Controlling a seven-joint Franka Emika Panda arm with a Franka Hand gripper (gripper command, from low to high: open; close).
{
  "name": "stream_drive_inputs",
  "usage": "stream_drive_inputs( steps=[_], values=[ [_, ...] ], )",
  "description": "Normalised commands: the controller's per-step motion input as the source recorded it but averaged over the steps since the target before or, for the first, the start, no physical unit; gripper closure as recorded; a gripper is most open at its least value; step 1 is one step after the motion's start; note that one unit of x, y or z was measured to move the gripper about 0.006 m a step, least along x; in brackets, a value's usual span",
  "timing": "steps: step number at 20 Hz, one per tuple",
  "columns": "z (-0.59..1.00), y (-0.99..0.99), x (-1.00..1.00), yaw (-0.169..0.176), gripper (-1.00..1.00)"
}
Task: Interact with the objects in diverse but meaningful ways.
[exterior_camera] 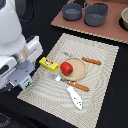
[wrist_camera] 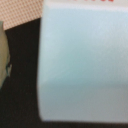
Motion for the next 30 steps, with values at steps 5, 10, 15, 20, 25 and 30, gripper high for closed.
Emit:
stream_drive_inputs(
  steps=[5, 10, 15, 20, 25, 30],
  values=[
    [-0.38, -0.26, -0.36, 0.000, 1.00],
    [-0.28, -0.21, -0.31, 0.000, 1.00],
    [0.05, -0.11, -0.16, 0.000, 1.00],
    [0.97, 0.45, 0.00, 0.013, 1.00],
    [1.00, 0.81, 0.44, 0.033, 1.00],
    [1.00, 0.90, 0.52, 0.033, 1.00]
  ],
)
